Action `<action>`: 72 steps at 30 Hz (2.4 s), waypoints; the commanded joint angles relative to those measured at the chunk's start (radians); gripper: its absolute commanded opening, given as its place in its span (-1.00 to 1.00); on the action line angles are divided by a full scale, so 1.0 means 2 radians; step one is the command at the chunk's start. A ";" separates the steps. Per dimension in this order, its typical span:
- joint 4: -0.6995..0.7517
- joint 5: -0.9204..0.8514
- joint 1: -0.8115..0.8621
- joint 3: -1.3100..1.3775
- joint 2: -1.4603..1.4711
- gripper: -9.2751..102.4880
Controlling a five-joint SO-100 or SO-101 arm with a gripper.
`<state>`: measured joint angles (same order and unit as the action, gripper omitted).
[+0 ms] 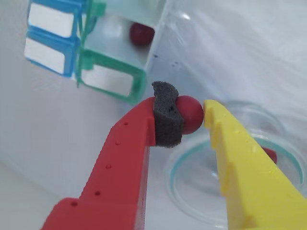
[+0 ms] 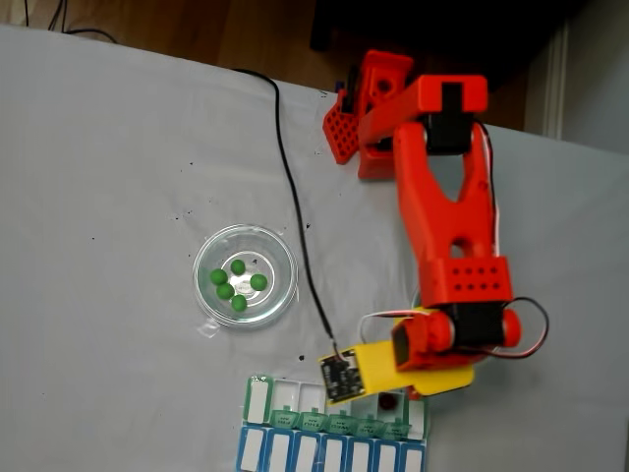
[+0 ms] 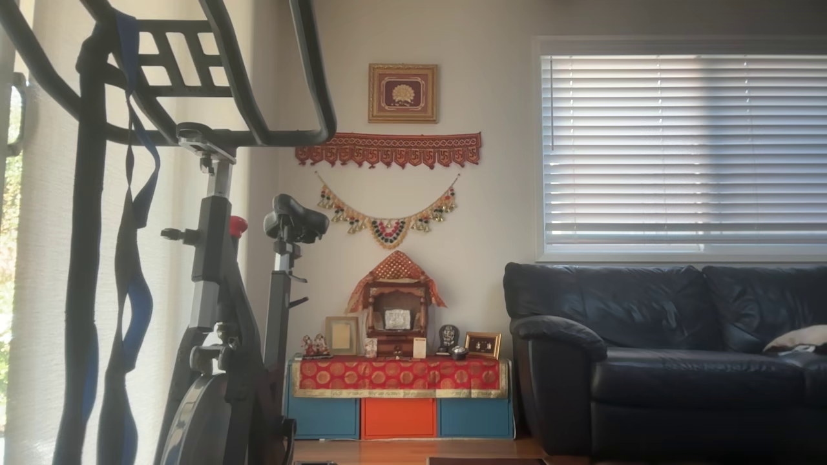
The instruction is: Sort medicines into box.
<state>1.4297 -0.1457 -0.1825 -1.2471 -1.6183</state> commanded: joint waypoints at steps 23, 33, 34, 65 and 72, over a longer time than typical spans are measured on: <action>0.021 -0.020 0.033 0.203 0.128 -0.82; 0.018 -0.019 0.028 0.262 0.182 -0.82; 0.018 -0.018 0.028 0.268 0.185 -0.82; 0.239 -0.007 0.020 0.752 0.460 -0.45; 0.239 -0.023 0.027 0.613 0.365 -0.37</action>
<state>1.8669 -0.1810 -0.1258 0.0153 -0.7102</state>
